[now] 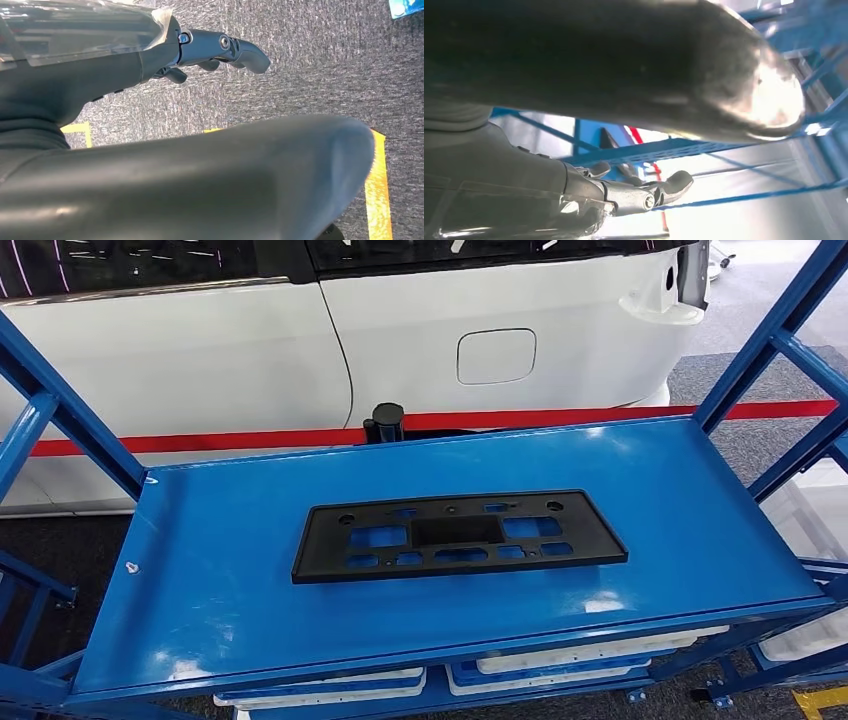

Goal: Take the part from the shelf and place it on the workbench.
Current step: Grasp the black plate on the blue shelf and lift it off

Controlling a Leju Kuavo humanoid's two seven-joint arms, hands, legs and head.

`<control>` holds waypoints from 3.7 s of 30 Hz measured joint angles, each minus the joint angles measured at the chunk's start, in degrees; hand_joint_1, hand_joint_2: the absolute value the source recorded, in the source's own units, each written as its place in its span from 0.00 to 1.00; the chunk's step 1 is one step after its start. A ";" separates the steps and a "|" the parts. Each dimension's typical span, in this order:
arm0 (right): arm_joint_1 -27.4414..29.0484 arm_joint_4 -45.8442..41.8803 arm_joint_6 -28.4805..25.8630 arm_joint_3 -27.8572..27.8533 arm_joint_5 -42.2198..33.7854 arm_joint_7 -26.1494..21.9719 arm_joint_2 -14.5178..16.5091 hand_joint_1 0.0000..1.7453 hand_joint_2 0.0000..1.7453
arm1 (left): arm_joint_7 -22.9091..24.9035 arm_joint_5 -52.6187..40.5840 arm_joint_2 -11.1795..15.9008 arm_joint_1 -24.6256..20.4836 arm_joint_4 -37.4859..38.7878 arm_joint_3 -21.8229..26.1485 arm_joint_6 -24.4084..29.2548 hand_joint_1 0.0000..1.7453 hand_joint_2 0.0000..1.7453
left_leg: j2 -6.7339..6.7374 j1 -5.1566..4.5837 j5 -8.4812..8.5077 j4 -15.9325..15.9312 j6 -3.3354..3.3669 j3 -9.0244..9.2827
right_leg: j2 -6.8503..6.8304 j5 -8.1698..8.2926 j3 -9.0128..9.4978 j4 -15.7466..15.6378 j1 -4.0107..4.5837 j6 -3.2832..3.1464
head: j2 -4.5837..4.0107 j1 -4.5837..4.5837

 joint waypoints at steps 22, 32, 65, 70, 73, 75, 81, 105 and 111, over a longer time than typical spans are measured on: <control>5.26 -0.01 -12.31 15.69 36.42 4.59 -7.15 0.00 0.00 | 0.39 -1.74 -0.34 0.01 -0.02 -0.15 -0.20 0.00 0.00 | 0.00 0.00 0.00 0.00 0.00 0.01 | 0.00 0.00 0.00 0.00 0.00 0.00 | 0.00 0.00; 6.37 -0.78 -7.60 22.97 41.86 10.27 -10.32 0.00 1.00 | 0.54 -1.80 -0.31 0.00 -0.02 -0.15 -0.21 0.00 0.00 | 0.00 0.00 0.00 0.00 0.00 0.00 | 0.00 0.00 -0.01 0.00 0.00 0.00 | 0.00 -0.01; 5.37 2.04 1.20 34.95 67.86 23.62 -18.17 0.00 1.00 | 1.19 -3.17 0.27 -0.20 -0.02 -1.45 -1.74 0.00 0.00 | 0.00 0.00 0.00 0.00 0.00 -0.01 | 0.00 0.00 -0.01 0.00 0.00 0.00 | 0.00 0.01; 4.79 3.00 4.14 38.57 71.27 25.79 -20.04 0.00 1.00 | 1.68 -3.62 0.29 -0.65 -0.02 -1.83 -2.23 0.00 0.00 | -0.01 0.00 0.00 0.00 0.00 -0.01 | 0.00 0.00 -0.01 0.00 0.00 0.00 | 0.00 0.00; 4.58 3.37 4.95 40.59 72.12 26.76 -21.14 0.00 1.00 | 1.96 -3.94 0.29 -0.92 -0.02 -1.95 -2.29 0.00 0.00 | -0.01 0.00 0.00 0.00 0.00 -0.01 | 0.00 0.00 -0.01 0.00 0.00 0.00 | 0.00 0.01; 4.43 3.55 5.50 41.86 72.42 27.28 -21.79 0.00 1.00 | 2.24 -4.03 0.29 -1.08 -0.02 -2.04 -2.32 0.00 0.00 | 0.00 0.00 0.00 0.00 0.00 -0.01 | 0.00 0.00 -0.01 0.00 0.00 0.00 | 0.00 0.01; 3.60 4.31 7.50 45.89 73.14 28.33 -23.55 0.00 1.00 | 2.55 -3.48 0.28 -1.36 -0.02 -2.10 -2.31 0.00 0.00 | 0.00 0.00 0.00 0.00 0.00 -0.01 | 0.00 0.00 -0.01 0.00 0.00 0.00 | 0.00 0.00; -1.85 12.86 8.10 47.03 73.83 35.82 -27.34 0.00 1.00 | 1.90 -2.32 0.15 -1.47 -0.04 -1.98 -2.16 0.00 0.00 | -0.01 0.00 0.01 0.00 0.00 0.00 | 0.00 0.01 -0.01 0.00 0.00 0.00 | 0.00 0.01; -3.03 14.90 7.48 45.31 74.12 36.39 -27.43 0.00 1.00 | 1.91 -2.47 0.15 -1.47 -0.04 -1.98 -2.27 0.00 0.00 | 0.00 0.00 0.01 0.01 0.00 0.00 | 0.00 0.01 -0.01 0.00 0.00 0.01 | 0.00 0.01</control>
